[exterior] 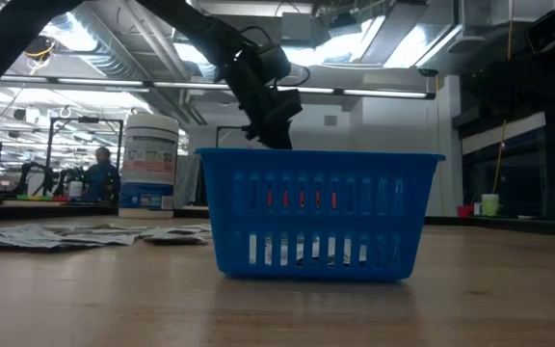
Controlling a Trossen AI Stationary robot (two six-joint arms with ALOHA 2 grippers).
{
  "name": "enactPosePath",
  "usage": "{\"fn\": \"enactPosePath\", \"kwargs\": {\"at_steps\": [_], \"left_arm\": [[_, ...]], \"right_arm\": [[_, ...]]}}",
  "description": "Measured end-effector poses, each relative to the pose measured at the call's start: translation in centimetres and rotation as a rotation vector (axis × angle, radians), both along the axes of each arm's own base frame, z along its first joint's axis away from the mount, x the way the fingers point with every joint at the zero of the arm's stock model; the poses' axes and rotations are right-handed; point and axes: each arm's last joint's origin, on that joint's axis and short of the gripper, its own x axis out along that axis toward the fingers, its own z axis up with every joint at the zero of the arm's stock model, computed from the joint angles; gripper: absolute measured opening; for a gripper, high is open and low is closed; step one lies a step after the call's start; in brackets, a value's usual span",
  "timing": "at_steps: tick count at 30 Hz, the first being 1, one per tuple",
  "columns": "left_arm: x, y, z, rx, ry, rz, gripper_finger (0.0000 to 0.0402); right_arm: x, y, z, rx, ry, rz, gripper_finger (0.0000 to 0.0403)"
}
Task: Pick & Place First Aid Supplies
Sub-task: Put the blue alcohol pad into the top orange bin, then put the green bandage into the black bin
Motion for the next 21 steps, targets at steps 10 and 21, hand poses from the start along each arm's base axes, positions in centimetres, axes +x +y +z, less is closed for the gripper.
{"fn": "enactPosePath", "kwargs": {"at_steps": [10,21], "left_arm": [[-0.3,-0.1,-0.3,-0.009,0.049,0.019,0.0126],[-1.0,-1.6,2.4,0.03,0.033,-0.034,0.0193]], "right_arm": [[0.0,0.0,0.0,0.0,0.0,0.0,0.0195],[0.0,0.0,0.0,0.0,0.0,0.0,0.0195]]}}
